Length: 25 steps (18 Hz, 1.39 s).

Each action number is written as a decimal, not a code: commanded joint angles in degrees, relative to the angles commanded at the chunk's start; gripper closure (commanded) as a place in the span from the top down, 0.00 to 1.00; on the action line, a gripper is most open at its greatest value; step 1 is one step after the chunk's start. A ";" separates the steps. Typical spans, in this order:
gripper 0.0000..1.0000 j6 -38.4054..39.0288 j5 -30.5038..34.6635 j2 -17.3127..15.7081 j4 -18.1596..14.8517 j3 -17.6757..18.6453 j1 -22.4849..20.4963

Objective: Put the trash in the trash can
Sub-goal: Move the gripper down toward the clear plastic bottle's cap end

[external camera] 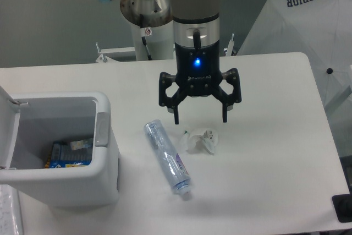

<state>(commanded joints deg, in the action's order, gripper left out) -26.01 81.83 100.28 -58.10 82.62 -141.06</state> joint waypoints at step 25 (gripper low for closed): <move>1.00 5.18 -1.58 17.91 5.45 -0.78 -2.99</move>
<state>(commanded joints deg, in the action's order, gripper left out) -20.83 80.25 118.20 -52.65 81.83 -144.05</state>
